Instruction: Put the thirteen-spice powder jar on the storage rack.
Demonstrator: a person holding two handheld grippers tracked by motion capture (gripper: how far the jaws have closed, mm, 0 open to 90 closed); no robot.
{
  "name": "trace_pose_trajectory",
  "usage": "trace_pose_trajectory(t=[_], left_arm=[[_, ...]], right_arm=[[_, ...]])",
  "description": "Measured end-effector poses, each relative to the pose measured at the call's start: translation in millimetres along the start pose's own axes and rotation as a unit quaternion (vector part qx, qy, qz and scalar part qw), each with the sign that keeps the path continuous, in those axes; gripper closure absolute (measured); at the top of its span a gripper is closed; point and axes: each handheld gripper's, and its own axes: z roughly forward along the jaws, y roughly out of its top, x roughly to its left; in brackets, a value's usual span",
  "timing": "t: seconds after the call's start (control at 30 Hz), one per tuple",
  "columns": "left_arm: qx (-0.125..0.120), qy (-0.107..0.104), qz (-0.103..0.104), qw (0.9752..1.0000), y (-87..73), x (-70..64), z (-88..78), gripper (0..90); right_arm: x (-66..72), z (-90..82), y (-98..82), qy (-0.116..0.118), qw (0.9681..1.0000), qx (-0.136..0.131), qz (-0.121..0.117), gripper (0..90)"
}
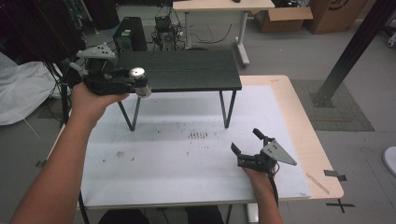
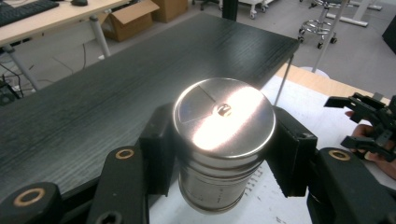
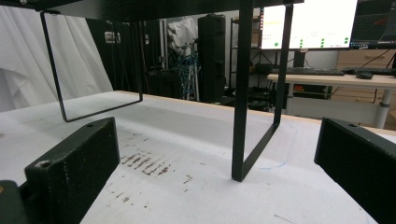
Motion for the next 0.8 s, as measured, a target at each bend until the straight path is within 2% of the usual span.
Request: trace_pose_trajectory(t=[0.3, 0.47, 0.8], left_arm=[[0.000, 0.007, -0.009, 0.9999, 6.0, 15.8, 6.5, 49.3], [0.006, 0.016, -0.017, 0.9997, 9.8, 27.4, 17.0, 49.3], [0.019, 0.028, -0.024, 0.9992, 9.7, 37.7, 33.9, 49.3]], right_arm=[[-0.3, -0.6, -0.1, -0.001, 1.0000, -0.002, 0.001, 0.0], [-0.2, -0.7, -0.2, 0.000, 1.0000, -0.003, 0.002, 0.0], [-0.5, -1.1, -0.3, 0.000, 1.0000, -0.005, 0.003, 0.0]])
